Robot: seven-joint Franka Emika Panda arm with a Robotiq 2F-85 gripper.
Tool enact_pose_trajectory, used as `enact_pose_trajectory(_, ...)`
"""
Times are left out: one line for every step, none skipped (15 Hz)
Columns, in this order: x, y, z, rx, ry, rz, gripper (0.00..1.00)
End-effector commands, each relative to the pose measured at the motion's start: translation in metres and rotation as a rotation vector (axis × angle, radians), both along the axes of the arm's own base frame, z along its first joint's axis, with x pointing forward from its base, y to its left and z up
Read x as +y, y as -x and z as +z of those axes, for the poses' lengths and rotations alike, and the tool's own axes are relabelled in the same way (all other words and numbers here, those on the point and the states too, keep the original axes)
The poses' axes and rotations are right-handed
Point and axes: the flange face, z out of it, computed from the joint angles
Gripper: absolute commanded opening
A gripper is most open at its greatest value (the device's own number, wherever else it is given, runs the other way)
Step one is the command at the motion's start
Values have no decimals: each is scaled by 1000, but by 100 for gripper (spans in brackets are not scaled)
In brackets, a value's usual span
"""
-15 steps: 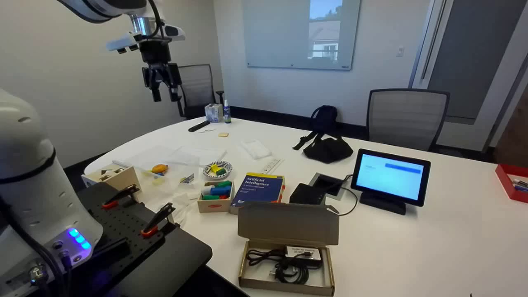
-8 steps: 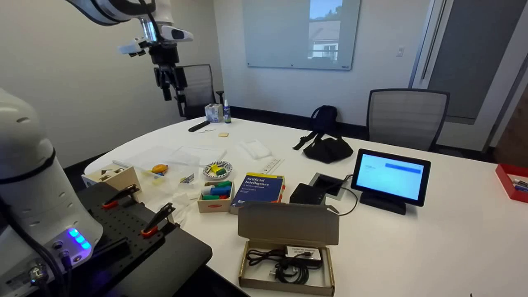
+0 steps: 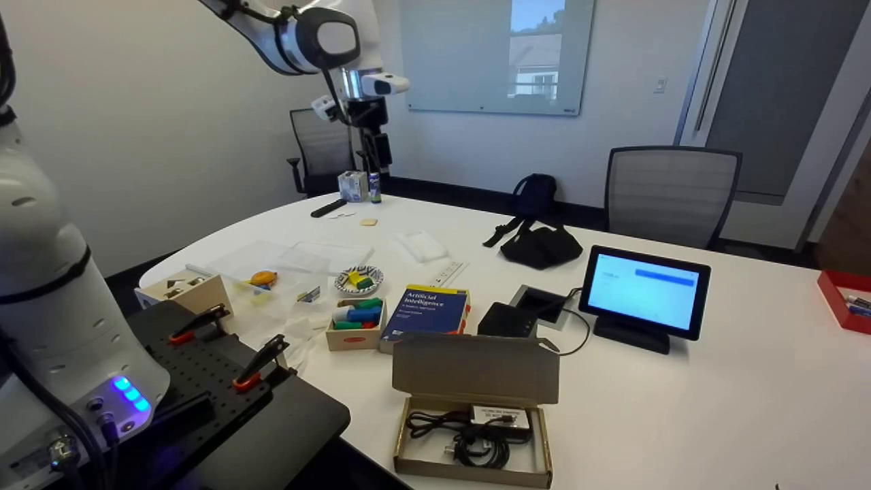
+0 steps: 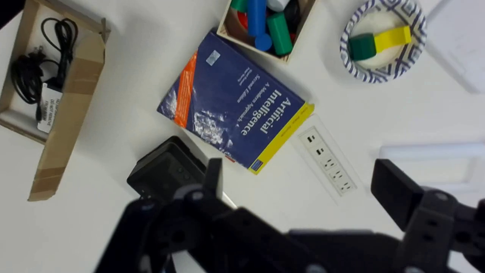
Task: Press the button of the black object
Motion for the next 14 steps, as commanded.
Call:
enact_pose_trajectory(-58,-59,-31,-31,-13,-195,100)
enact_pose_trajectory(-76,-71,-42,-42,-15,-248,100)
enact_pose_trajectory(-94,-83,-53,-52,-18,-302,100)
enact_pose_trajectory(-109,-92,-65,-61,-24,-356,100)
enact_pose_trajectory(-123,-97,-75,-68,-27,-412,100)
enact_pose_trajectory(-134,-102,-84,-73,-33,-466,100)
enact_pose_trajectory(-142,-105,-97,-79,-37,-522,100)
enact_pose_trajectory(-150,-107,-109,-85,-39,-576,100)
enact_pose_trajectory(-157,-109,-118,-93,-42,-630,100)
enact_pose_trajectory(-164,-110,-125,-104,-41,-683,100)
enact_pose_trajectory(-169,-111,-131,-116,-40,-736,100)
enact_pose_trajectory(-176,-111,-136,-131,-35,-789,100)
enact_pose_trajectory(-183,-110,-139,-148,-25,-837,100)
enact_pose_trajectory(-191,-108,-143,-164,-14,-887,100)
